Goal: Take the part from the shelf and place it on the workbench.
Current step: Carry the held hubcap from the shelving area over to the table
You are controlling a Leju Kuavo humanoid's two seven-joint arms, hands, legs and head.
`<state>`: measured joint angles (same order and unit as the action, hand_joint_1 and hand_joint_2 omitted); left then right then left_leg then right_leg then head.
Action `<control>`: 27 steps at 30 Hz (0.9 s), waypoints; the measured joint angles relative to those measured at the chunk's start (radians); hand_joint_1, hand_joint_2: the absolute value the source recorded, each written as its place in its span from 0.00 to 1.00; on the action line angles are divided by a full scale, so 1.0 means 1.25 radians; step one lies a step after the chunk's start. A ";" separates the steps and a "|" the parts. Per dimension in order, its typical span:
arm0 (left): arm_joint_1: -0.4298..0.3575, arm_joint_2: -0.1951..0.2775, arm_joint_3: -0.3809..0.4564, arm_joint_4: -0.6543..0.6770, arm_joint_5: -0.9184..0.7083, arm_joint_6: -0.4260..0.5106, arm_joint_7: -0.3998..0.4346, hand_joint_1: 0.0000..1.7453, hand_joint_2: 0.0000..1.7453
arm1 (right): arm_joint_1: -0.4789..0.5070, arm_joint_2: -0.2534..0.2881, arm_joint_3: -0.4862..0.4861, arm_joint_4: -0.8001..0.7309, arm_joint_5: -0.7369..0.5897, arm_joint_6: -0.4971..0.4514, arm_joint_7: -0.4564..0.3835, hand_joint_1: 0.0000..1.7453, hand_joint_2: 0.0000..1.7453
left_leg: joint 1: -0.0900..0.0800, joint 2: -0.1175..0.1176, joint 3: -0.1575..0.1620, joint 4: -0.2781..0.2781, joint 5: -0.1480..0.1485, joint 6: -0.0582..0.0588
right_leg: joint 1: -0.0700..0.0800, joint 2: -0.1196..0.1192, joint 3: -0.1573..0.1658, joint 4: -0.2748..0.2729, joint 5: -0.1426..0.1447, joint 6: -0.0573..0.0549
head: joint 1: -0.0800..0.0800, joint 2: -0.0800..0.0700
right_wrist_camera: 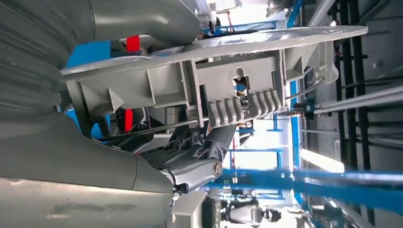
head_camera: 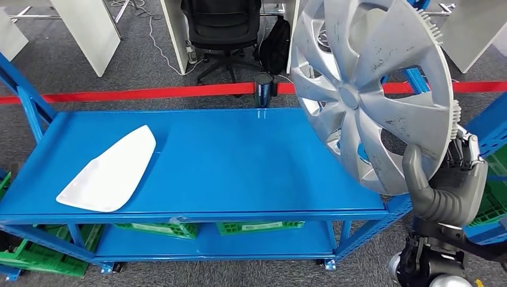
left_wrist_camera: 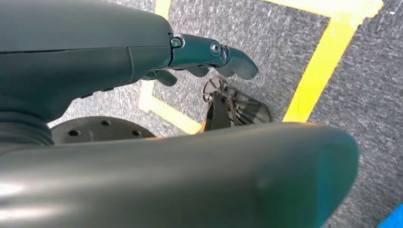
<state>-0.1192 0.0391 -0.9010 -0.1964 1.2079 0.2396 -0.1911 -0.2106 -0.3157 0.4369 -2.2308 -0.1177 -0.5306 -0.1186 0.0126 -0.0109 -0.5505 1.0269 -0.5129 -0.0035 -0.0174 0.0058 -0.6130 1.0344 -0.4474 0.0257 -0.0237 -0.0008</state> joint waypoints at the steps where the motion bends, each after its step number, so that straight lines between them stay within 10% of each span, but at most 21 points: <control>1: 0.001 0.000 0.000 0.000 0.000 0.000 0.000 0.00 0.00 | 0.001 0.000 0.000 0.000 0.000 0.002 0.000 1.00 1.00 | -0.002 -0.001 0.000 -0.002 0.004 0.004 | 0.000 0.000 -0.002 -0.001 0.003 0.006 | 0.000 0.000; 4: 0.002 -0.001 0.000 0.000 -0.001 0.000 0.000 0.00 0.00 | 0.004 -0.001 0.000 0.000 0.000 0.008 0.000 1.00 1.00 | 0.002 0.000 -0.003 -0.009 0.018 0.020 | -0.004 0.000 -0.018 0.017 -0.011 0.020 | 0.004 0.000; 9: 0.003 -0.002 0.000 0.000 -0.001 0.000 0.000 0.00 0.00 | 0.006 -0.004 0.000 0.002 0.004 0.014 0.002 1.00 1.00 | -0.004 0.001 -0.019 -0.007 0.029 0.032 | -0.002 -0.001 -0.089 0.208 -0.105 0.023 | 0.029 0.000; 15: 0.002 -0.006 0.000 0.000 0.000 -0.001 0.000 0.00 0.00 | 0.004 -0.006 -0.001 0.003 0.003 0.015 0.017 1.00 1.00 | -0.011 0.001 -0.031 0.000 0.036 0.024 | 0.014 -0.002 0.035 0.000 -0.036 -0.010 | 0.041 0.000; 19: 0.002 -0.007 0.000 0.000 0.000 -0.001 0.000 0.00 0.00 | 0.003 -0.008 -0.001 0.004 0.004 0.014 0.025 1.00 1.00 | -0.010 0.001 -0.046 0.010 0.030 0.007 | 0.010 -0.004 0.039 -0.022 -0.019 -0.020 | 0.038 0.000; 24: 0.003 -0.007 0.000 0.000 0.004 -0.001 0.000 0.00 0.00 | 0.004 -0.008 -0.001 0.006 0.023 0.003 0.041 1.00 1.00 | 0.000 0.003 -0.128 0.207 -0.067 -0.010 | 0.005 -0.008 0.026 -0.026 -0.006 -0.024 | 0.020 0.000; 27: 0.003 -0.007 0.000 0.000 0.005 -0.001 0.001 0.00 0.00 | 0.007 -0.008 -0.001 0.007 0.030 -0.002 0.045 1.00 1.00 | 0.007 0.005 -0.070 0.116 -0.016 -0.015 | 0.000 -0.008 0.019 -0.018 -0.004 -0.017 | 0.013 0.000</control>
<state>-0.1158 0.0308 -0.9007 -0.1961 1.2145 0.2387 -0.1900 -0.2020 -0.3262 0.4352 -2.2215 -0.0803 -0.5330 -0.0619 0.0211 -0.0044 -0.6383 1.1720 -0.5334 -0.0219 -0.0180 -0.0043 -0.5890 1.0113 -0.4523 0.0041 -0.0072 -0.0008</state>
